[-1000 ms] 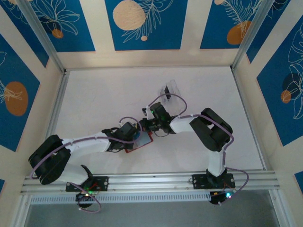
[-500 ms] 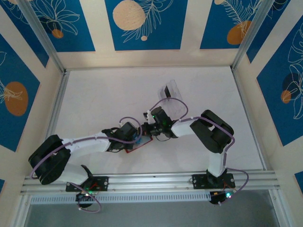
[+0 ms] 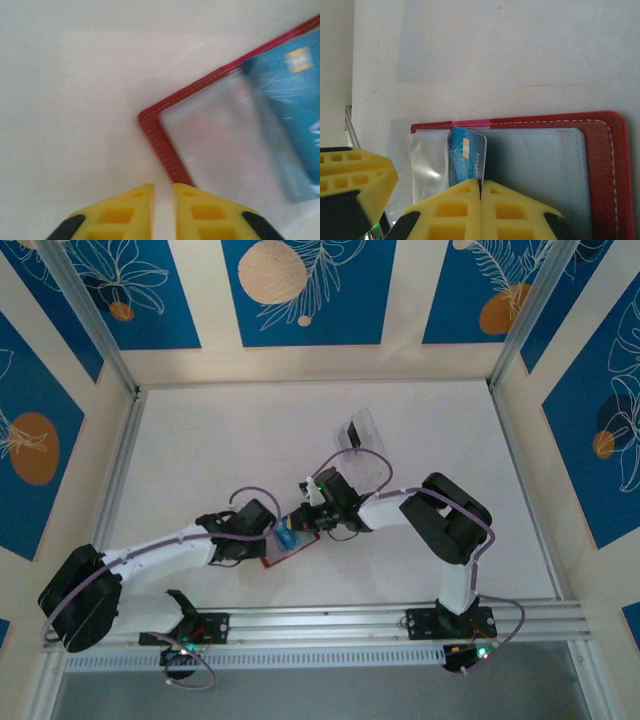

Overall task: Put the credit cards into the card holder
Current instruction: Insert the credit card into the card slot.

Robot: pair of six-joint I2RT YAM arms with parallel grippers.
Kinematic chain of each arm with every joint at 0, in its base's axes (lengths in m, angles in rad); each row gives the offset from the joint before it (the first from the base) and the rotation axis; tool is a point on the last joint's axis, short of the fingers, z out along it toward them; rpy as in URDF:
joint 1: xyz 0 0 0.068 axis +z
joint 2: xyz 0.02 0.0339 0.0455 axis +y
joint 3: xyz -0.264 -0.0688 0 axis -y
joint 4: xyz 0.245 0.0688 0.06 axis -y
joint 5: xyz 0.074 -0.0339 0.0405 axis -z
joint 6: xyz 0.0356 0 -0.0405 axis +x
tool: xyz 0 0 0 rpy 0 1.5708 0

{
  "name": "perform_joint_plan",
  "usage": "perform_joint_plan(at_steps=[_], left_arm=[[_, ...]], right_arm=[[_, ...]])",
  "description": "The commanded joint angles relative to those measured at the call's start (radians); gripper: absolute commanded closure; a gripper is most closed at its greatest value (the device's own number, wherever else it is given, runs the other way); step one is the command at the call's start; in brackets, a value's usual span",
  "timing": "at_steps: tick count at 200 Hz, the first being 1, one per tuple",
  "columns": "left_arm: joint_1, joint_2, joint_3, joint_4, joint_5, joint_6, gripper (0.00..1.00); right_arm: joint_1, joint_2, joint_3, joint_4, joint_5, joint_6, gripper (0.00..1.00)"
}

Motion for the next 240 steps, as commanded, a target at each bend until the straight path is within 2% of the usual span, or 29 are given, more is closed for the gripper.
perform_joint_plan(at_steps=[1,59,119,172,240], left_arm=[[0.015,0.007,-0.027,-0.059,-0.008,-0.057,0.89],[0.026,0.123,-0.032,0.052,0.014,-0.015,0.91],[0.028,0.242,-0.004,0.095,0.02,0.001,0.92],[0.027,0.292,0.01,0.12,0.029,0.016,0.93],[0.027,0.314,0.023,0.14,0.038,0.042,0.94]], right_arm=[[0.006,0.024,0.009,-0.091,-0.009,-0.034,1.0],[0.005,0.017,0.016,-0.112,-0.046,-0.054,1.0],[0.005,-0.006,0.005,-0.155,-0.088,-0.083,1.0],[0.005,0.013,0.01,-0.146,-0.144,-0.085,1.0],[0.023,0.075,0.04,-0.094,-0.146,-0.045,1.0]])
